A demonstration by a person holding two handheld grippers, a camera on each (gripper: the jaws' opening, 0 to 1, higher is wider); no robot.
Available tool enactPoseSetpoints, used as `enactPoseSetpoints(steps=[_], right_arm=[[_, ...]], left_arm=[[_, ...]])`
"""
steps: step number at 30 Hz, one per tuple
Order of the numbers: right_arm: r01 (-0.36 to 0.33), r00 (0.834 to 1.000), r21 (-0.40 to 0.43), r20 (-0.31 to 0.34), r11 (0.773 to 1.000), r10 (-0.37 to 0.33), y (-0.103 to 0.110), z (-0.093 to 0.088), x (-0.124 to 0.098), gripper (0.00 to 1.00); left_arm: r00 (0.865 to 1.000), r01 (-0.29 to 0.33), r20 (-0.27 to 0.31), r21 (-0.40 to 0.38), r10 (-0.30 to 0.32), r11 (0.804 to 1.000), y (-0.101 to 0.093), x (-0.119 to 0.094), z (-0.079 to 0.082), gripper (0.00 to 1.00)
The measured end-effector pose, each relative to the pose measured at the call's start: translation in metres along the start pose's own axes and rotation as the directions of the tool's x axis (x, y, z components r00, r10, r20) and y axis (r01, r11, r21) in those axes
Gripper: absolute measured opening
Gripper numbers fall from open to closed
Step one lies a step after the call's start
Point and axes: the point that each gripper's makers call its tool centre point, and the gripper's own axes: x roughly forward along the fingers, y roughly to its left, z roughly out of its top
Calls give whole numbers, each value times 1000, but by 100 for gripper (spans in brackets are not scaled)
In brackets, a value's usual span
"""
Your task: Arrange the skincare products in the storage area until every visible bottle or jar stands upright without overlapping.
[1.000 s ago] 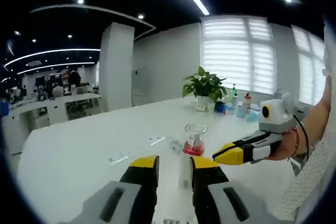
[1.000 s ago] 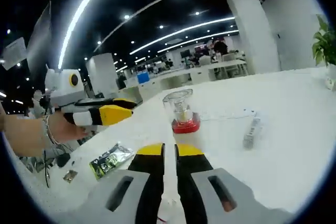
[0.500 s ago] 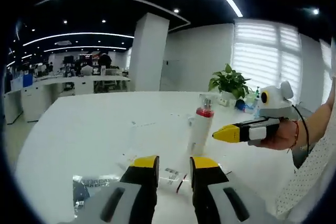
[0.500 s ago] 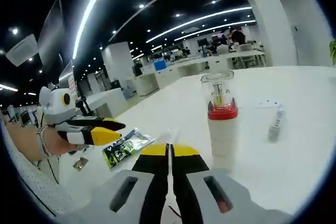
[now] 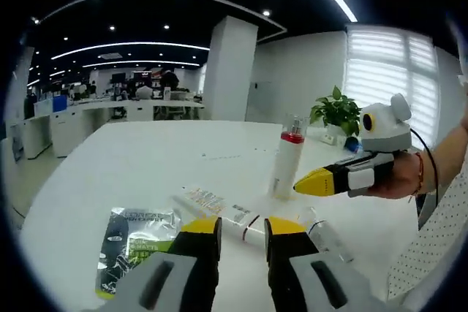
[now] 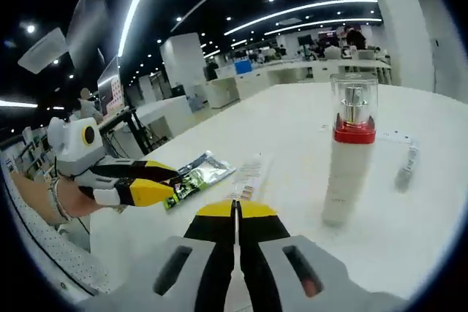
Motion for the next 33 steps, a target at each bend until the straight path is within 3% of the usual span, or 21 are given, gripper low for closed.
enactPoseSetpoints(steps=[7, 14, 26, 33], right_arm=[[-27, 999, -41, -47, 999, 25, 17, -4, 10, 0], [-66, 995, -70, -73, 995, 61, 28, 2, 27, 0], [-146, 989, -53, -39, 988, 144, 49, 19, 49, 3], [-174, 983, -81, -68, 981, 169, 58, 17, 60, 7]], left_arm=[[998, -62, -10, 22, 62, 998, 4, -16, -6, 24], [990, -122, -68, 74, 127, 990, 9, -40, -18, 24], [980, -178, -72, 99, 185, 979, 7, -62, -16, 24], [981, -179, -76, 30, 181, 983, 13, -76, -13, 24]])
